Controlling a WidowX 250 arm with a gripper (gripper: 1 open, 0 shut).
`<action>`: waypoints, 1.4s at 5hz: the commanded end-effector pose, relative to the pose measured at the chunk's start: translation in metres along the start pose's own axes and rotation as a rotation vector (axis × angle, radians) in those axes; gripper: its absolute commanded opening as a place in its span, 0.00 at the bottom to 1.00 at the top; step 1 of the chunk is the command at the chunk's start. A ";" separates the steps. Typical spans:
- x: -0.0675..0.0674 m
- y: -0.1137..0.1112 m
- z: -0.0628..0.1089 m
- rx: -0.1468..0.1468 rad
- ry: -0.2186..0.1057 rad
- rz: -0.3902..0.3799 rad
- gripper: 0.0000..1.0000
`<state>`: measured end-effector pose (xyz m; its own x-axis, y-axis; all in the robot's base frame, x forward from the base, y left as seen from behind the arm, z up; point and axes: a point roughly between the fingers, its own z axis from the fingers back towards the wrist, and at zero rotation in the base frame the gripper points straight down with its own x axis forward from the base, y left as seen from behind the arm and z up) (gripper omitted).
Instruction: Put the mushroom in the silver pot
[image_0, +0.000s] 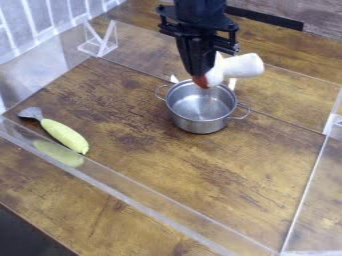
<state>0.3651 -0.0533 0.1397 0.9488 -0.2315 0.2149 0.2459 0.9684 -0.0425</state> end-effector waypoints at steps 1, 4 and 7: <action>0.003 -0.004 0.013 0.009 -0.036 0.004 1.00; -0.022 -0.020 -0.012 0.009 0.031 0.046 1.00; -0.037 -0.037 -0.071 0.042 0.052 0.034 1.00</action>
<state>0.3331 -0.0842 0.0519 0.9734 -0.1940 0.1220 0.1968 0.9804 -0.0107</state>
